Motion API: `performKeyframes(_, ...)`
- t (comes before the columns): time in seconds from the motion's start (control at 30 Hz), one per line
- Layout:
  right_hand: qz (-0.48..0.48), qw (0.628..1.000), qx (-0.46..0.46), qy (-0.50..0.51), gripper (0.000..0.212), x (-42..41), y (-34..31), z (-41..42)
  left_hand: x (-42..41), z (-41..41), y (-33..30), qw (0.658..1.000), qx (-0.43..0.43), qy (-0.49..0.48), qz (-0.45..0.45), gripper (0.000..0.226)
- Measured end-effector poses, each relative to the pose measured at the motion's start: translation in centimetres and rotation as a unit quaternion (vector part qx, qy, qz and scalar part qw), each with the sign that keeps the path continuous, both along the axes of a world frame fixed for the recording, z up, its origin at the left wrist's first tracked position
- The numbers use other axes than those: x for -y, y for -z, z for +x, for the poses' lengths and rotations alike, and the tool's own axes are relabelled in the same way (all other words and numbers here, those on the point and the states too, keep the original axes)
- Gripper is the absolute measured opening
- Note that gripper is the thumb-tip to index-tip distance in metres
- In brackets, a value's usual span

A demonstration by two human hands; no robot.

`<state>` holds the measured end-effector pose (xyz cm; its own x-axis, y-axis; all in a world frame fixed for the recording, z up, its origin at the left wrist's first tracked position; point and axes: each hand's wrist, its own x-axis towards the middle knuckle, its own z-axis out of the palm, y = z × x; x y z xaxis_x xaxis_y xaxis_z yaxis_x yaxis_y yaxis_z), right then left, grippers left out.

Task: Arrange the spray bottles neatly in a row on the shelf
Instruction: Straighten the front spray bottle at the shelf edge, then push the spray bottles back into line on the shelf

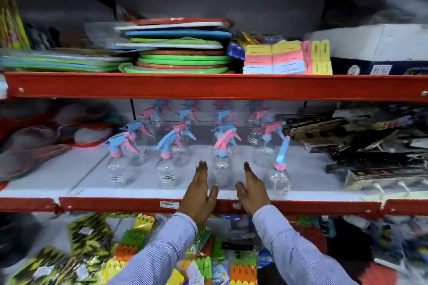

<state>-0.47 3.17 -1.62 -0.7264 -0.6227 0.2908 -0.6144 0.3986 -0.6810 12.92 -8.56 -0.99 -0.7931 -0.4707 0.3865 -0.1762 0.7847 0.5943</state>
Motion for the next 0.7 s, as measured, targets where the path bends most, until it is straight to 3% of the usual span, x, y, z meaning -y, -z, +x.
performKeyframes(0.27, 0.030, 0.997, 0.069, -0.034, 0.059, 2.1, -1.4, -0.8, 1.5, -2.0, -1.0, 0.988, 0.026, -0.012, 0.151, 0.067)
performKeyframes(0.7, -0.042, 0.989, 0.123, -0.068, 0.050, 0.4, -1.1, 0.3, 0.9, -0.6, -1.2, 0.987, -0.003, 0.011, 0.161, 0.043)
